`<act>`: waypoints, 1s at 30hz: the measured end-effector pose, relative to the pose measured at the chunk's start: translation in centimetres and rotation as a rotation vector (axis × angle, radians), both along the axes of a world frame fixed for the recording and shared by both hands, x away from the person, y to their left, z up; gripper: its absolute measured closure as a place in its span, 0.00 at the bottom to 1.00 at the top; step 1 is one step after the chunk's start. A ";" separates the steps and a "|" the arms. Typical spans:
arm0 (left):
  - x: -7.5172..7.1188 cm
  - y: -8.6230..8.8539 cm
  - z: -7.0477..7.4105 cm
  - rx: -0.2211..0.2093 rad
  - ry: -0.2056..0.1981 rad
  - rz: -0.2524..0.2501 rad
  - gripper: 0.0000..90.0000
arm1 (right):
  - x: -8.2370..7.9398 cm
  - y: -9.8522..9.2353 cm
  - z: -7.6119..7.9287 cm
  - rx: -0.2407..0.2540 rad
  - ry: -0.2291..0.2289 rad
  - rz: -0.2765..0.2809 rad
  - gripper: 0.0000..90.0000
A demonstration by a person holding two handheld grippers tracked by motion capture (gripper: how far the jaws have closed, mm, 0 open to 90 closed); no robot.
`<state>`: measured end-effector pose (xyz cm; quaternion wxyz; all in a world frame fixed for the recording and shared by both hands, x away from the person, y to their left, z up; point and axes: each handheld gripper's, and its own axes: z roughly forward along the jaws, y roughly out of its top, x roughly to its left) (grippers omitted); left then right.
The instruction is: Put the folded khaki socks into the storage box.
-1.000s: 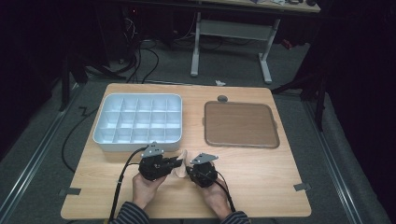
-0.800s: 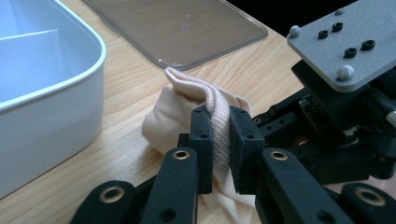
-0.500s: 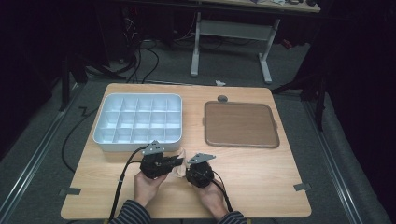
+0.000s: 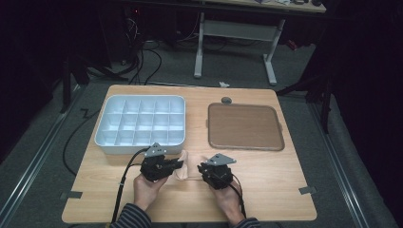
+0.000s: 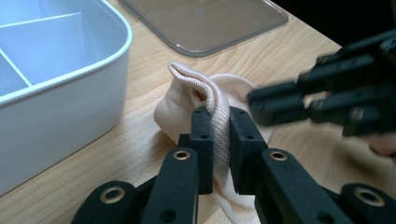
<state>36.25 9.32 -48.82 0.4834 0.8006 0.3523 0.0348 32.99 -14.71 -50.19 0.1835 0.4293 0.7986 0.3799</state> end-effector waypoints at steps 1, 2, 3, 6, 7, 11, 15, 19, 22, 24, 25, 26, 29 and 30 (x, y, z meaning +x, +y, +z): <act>0.0 -0.1 0.0 0.005 0.001 0.001 0.91 | 0.1 -0.6 0.1 0.000 -0.003 -0.018 0.86; -0.1 -0.1 0.1 0.014 -0.004 -0.002 0.91 | 0.1 -1.2 0.2 -0.003 -0.007 -0.041 0.84; -0.1 -0.3 0.2 0.019 -0.007 -0.002 0.91 | 0.2 -1.7 0.1 -0.007 -0.008 -0.061 0.83; -0.1 -0.5 0.3 0.037 -0.016 -0.008 0.91 | 0.4 -2.8 -0.3 0.000 0.003 -0.109 0.78; -0.1 -0.6 0.4 0.039 -0.017 -0.009 0.91 | 0.4 -2.9 -0.4 -0.001 0.006 -0.113 0.77; -0.1 -0.8 0.4 0.043 -0.013 -0.011 0.91 | 0.5 -2.9 -1.0 0.001 0.016 -0.122 0.77; -0.3 -1.1 0.5 0.053 -0.021 -0.015 0.91 | 0.7 -2.9 -1.7 0.002 0.044 -0.116 0.85; -0.3 -1.3 0.4 0.056 -0.023 -0.015 0.91 | 0.9 -2.7 -2.1 -0.007 0.065 -0.105 0.94; -0.3 -1.5 0.5 0.054 -0.023 -0.020 0.91 | 0.8 -2.7 -2.2 -0.006 0.067 -0.098 0.96; -0.3 -1.5 0.5 0.055 -0.024 -0.022 0.91 | 0.8 -2.6 -2.3 -0.005 0.072 -0.094 0.96; -0.3 -1.5 0.5 0.056 -0.024 -0.022 0.91 | 0.8 -2.6 -2.3 -0.004 0.071 -0.090 0.96; -0.3 -1.5 0.5 0.058 -0.023 -0.021 0.91 | 0.8 -2.6 -2.3 -0.003 0.072 -0.089 0.96; -0.2 -1.5 0.5 0.062 -0.024 -0.018 0.91 | 0.7 -2.5 -2.4 0.005 0.075 -0.081 0.96; -0.3 -1.5 0.5 0.064 -0.026 -0.013 0.90 | 0.7 -2.4 -2.4 0.007 0.076 -0.079 0.96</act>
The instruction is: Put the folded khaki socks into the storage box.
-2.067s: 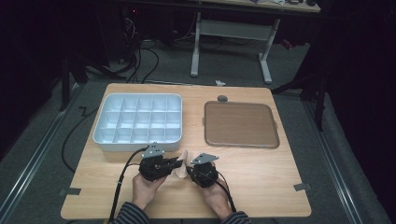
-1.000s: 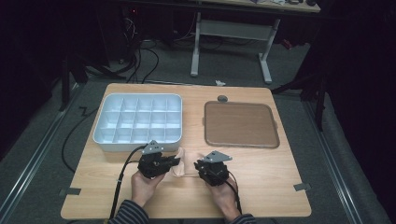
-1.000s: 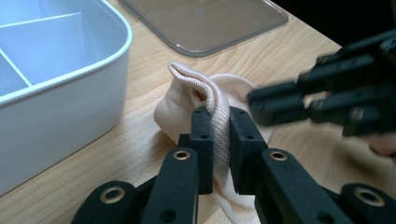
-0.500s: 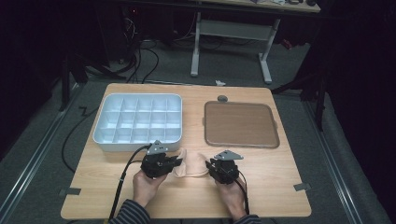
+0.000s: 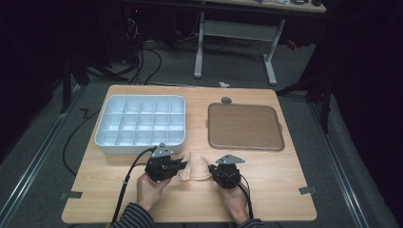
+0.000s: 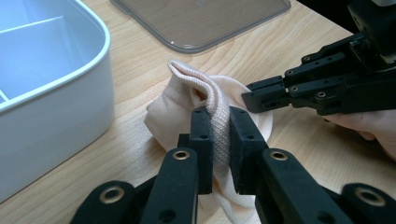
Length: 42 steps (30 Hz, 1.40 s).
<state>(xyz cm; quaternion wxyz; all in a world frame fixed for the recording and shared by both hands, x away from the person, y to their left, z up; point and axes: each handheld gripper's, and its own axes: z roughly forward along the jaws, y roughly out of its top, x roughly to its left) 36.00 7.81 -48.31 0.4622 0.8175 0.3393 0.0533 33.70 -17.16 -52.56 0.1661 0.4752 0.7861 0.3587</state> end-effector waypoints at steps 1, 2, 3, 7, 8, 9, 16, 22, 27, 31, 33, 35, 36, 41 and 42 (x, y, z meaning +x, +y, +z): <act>0.0 0.0 0.0 0.002 -0.002 0.003 0.90 | 0.0 0.0 0.0 0.002 0.001 0.003 0.96; -0.1 0.0 0.1 0.001 -0.005 0.009 0.90 | -0.1 0.1 0.0 0.006 0.000 0.003 0.96; -0.1 0.0 0.1 0.001 -0.007 0.009 0.90 | -0.1 0.1 -0.1 0.007 -0.002 0.003 0.96; -0.1 0.1 0.3 -0.023 0.003 0.006 0.90 | 0.0 0.2 -0.1 0.012 0.000 0.005 0.96; -0.1 0.1 0.3 -0.021 0.003 0.004 0.90 | 0.0 0.3 0.0 0.017 0.007 0.007 0.96; -0.1 0.1 0.2 -0.019 0.004 0.002 0.90 | 0.0 0.3 0.0 0.017 0.009 0.007 0.96; -0.4 0.1 0.4 -0.017 -0.006 -0.002 0.90 | 0.1 0.9 -0.1 0.031 0.012 0.036 0.96; -0.5 -0.1 0.3 0.004 -0.001 -0.017 0.90 | -0.1 1.5 -0.1 0.039 0.016 0.054 0.96; -0.4 -0.4 0.0 0.022 0.015 -0.022 0.90 | -0.1 1.7 -0.2 0.048 0.014 0.059 0.96; -0.3 -0.8 -0.1 0.033 0.021 -0.015 0.89 | -0.1 1.8 -0.3 0.057 0.014 0.056 0.96; -0.2 -1.0 -0.3 0.039 0.022 -0.012 0.89 | 0.0 1.7 -0.4 0.063 0.015 0.054 0.96; -0.1 -1.0 -0.4 0.046 0.025 -0.008 0.89 | 0.0 1.6 -0.4 0.064 0.013 0.051 0.96; -0.1 -1.1 -0.4 0.039 0.027 -0.003 0.89 | 0.0 1.6 -0.5 0.062 0.016 0.049 0.96; 0.0 -1.3 -0.4 0.039 0.027 -0.001 0.89 | 0.0 1.6 -0.5 0.049 0.007 0.049 0.96; -0.1 -1.2 -0.3 0.041 0.024 -0.004 0.89 | 0.0 1.6 -0.5 0.048 0.006 0.050 0.96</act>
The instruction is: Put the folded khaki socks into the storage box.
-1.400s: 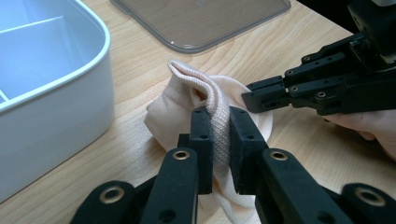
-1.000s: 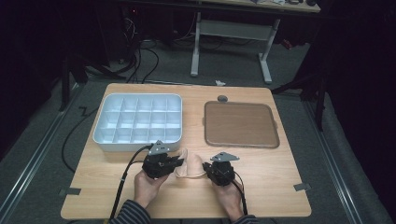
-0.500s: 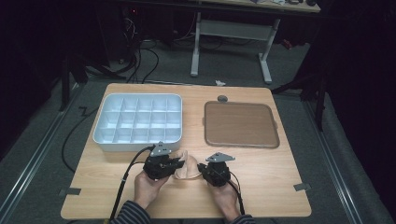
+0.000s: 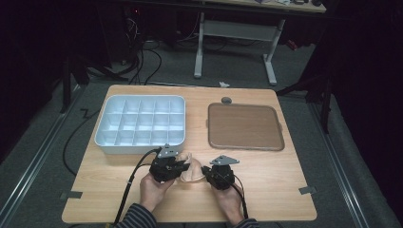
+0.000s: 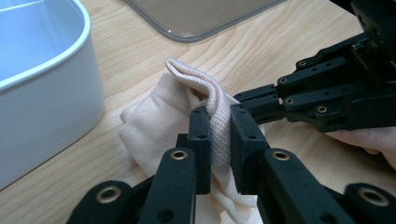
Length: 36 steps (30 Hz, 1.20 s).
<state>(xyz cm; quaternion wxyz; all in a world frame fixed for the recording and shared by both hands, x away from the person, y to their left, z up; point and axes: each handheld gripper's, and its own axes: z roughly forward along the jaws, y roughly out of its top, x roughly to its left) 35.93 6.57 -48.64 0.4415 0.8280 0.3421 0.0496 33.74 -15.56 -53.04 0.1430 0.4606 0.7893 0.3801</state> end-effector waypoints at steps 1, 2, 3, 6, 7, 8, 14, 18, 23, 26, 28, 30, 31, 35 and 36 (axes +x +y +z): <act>0.0 0.0 0.0 -0.002 -0.001 0.002 0.89 | 0.0 0.0 0.0 0.000 0.000 -0.001 0.96; -0.1 -0.1 0.0 -0.009 0.002 0.008 0.89 | 0.0 0.0 0.0 -0.001 -0.001 0.000 0.96; -0.1 -0.2 0.0 -0.012 0.004 0.008 0.89 | 0.0 0.0 0.0 -0.002 -0.001 0.000 0.96; -0.1 -0.3 0.1 -0.001 -0.001 0.006 0.89 | 0.0 0.0 0.0 0.000 0.002 -0.003 0.96; 0.0 -0.3 0.0 0.002 0.000 0.010 0.89 | 0.0 -0.1 -0.1 0.002 -0.001 -0.004 0.96; 0.0 -0.4 -0.1 0.006 0.000 0.009 0.89 | 0.0 -0.1 -0.1 0.004 -0.006 -0.002 0.96; 0.1 -1.0 -0.4 0.027 -0.004 0.006 0.88 | 0.0 -0.1 -0.2 0.008 -0.007 0.000 0.95; 0.3 -1.3 -0.7 0.040 -0.001 0.004 0.87 | 0.0 -0.1 -0.2 -0.002 -0.013 0.004 0.95; 0.2 -1.7 -1.0 0.046 0.000 -0.007 0.89 | -0.2 0.0 -0.2 -0.012 -0.020 0.000 0.96; 0.5 -1.9 -1.1 0.048 0.009 -0.003 0.89 | -0.2 0.1 -0.2 -0.012 -0.018 -0.001 0.96; 0.6 -2.1 -1.1 0.056 0.014 -0.003 0.89 | -0.2 0.0 -0.2 -0.012 -0.018 0.001 0.96; 0.5 -2.2 -1.2 0.058 0.017 -0.005 0.89 | -0.2 0.1 -0.2 -0.012 -0.018 0.000 0.96; 0.4 -2.2 -1.3 0.062 0.016 -0.006 0.88 | -0.2 0.1 -0.2 -0.013 -0.018 0.000 0.96; 0.5 -2.5 -1.6 0.071 0.020 -0.008 0.87 | -0.2 0.1 -0.2 -0.015 -0.021 0.003 0.95; 0.6 -2.5 -1.6 0.068 0.022 -0.009 0.87 | -0.2 0.1 -0.2 -0.018 -0.025 0.005 0.95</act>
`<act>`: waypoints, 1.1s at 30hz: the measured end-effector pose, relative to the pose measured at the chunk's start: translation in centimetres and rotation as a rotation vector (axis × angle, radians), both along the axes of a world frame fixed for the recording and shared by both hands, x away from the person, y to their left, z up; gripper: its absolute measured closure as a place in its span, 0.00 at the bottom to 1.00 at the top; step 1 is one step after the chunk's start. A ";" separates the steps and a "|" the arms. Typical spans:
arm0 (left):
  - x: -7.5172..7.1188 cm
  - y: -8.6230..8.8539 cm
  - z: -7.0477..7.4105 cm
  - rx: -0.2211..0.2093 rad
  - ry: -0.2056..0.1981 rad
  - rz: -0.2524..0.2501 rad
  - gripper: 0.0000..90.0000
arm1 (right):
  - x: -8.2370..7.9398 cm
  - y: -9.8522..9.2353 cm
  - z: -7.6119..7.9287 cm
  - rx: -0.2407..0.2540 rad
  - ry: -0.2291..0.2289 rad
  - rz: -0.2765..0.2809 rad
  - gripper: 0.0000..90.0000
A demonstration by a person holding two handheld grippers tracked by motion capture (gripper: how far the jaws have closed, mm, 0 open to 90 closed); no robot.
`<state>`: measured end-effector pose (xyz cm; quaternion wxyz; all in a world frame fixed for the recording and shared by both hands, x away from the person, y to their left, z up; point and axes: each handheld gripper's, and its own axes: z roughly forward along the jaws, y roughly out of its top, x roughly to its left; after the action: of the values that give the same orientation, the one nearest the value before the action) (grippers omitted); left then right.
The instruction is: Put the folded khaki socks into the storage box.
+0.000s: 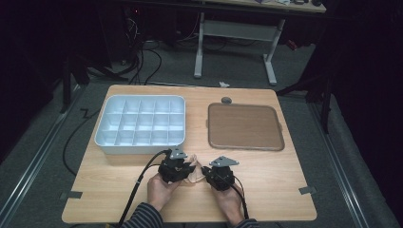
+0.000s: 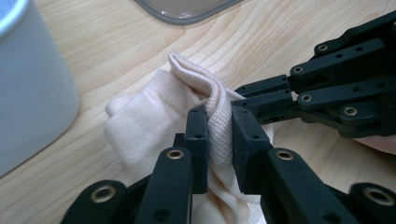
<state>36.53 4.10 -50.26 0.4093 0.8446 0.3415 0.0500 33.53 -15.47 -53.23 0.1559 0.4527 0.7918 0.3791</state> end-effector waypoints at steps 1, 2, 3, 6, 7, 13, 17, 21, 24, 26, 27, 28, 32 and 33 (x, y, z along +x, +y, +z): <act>0.0 0.0 0.0 -0.001 0.001 -0.003 0.88 | 0.0 0.0 0.0 -0.001 0.000 0.001 0.95; 0.1 0.0 -0.1 -0.005 0.004 -0.002 0.89 | 0.0 0.0 0.0 0.000 0.000 0.000 0.95; 0.2 0.0 -0.1 -0.005 0.009 -0.004 0.89 | 0.0 0.0 0.0 0.003 0.003 -0.002 0.95; 0.3 -0.1 -0.2 -0.002 0.011 -0.011 0.90 | 0.0 0.0 0.0 0.005 0.006 0.001 0.95; 0.3 -0.1 -0.2 -0.002 0.013 -0.011 0.89 | 0.0 0.0 0.0 0.005 0.006 0.000 0.95; 0.5 -0.5 -0.9 0.034 0.024 -0.012 0.87 | 0.0 0.0 0.0 0.006 0.007 -0.002 0.95; 0.8 -0.7 -1.1 0.020 0.043 -0.018 0.89 | 0.0 0.0 0.0 0.006 0.011 -0.004 0.95; 0.8 -0.8 -1.2 0.022 0.041 -0.023 0.90 | 0.1 0.0 0.0 0.005 0.009 -0.001 0.94; 0.8 -0.8 -1.1 0.010 0.046 -0.018 0.86 | 0.1 -0.1 0.0 0.013 0.014 -0.003 0.93; 0.7 -0.7 -0.9 0.000 0.046 -0.025 0.80 | 0.2 -0.2 0.0 0.015 0.017 -0.004 0.90; 0.6 -0.7 -0.9 -0.007 0.044 -0.026 0.77 | 0.2 -0.2 0.0 0.021 0.023 -0.007 0.89; 0.5 -0.7 -0.8 -0.012 0.037 -0.027 0.75 | 0.3 -0.3 0.0 0.024 0.024 -0.006 0.88; 0.3 -0.4 -0.2 -0.041 0.030 -0.044 0.69 | 0.1 -0.4 0.2 0.031 0.022 -0.013 0.83; 0.1 -0.3 -0.1 -0.050 0.027 -0.046 0.67 | 0.0 -0.5 0.4 0.032 0.018 -0.016 0.82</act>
<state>36.67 3.78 -50.32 0.4266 0.8424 0.3286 0.0205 33.57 -15.94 -52.87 0.1448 0.4648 0.7834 0.3864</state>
